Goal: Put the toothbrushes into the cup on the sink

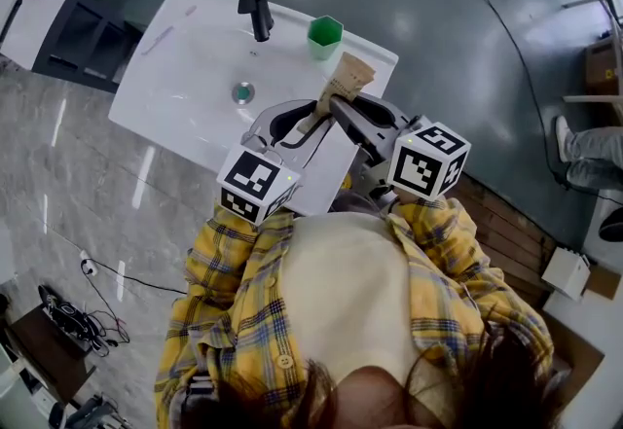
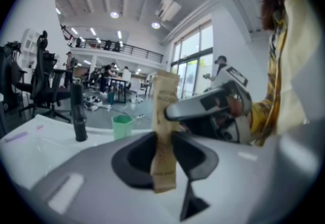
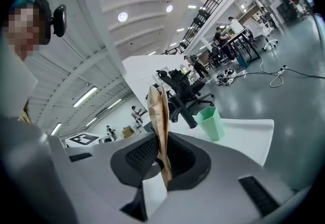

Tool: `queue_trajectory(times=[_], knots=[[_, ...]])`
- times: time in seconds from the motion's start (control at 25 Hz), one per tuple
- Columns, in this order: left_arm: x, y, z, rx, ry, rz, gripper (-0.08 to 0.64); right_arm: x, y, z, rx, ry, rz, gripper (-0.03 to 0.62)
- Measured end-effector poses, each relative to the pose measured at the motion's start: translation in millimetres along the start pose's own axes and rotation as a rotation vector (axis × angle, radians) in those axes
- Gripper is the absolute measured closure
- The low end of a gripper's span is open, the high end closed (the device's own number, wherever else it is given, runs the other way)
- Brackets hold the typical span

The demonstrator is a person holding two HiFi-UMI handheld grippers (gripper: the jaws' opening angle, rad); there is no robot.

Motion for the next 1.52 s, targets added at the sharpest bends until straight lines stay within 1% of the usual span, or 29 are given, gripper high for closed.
queue_trajectory(times=[0.8,1.28,1.4,1.52], knots=[[0,6,-5,0.049,0.062,0.030,0.521,-7,1,-2,0.026,-0.001,-0.027,0.543],[0,14,-7,0.084,0.112,0.019,0.541,-16,3,-1,0.029,0.015,-0.051,0.542],[0,15,-7,0.097,0.134,0.020,0.541,-17,3,0,0.029,0.022,-0.061,0.541],[1,18,-8,0.120,0.172,0.033,0.543,-22,5,0,0.033,0.025,-0.077,0.540]])
Point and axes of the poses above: the fingertips, and each gripper's own axes: y backward along the fingers, x to its right, z out of its underside, the point moved 1 cm from there along y, backward along the fingers, and after that the axes turned 11 degrees about -y, right-handed, at the moved point
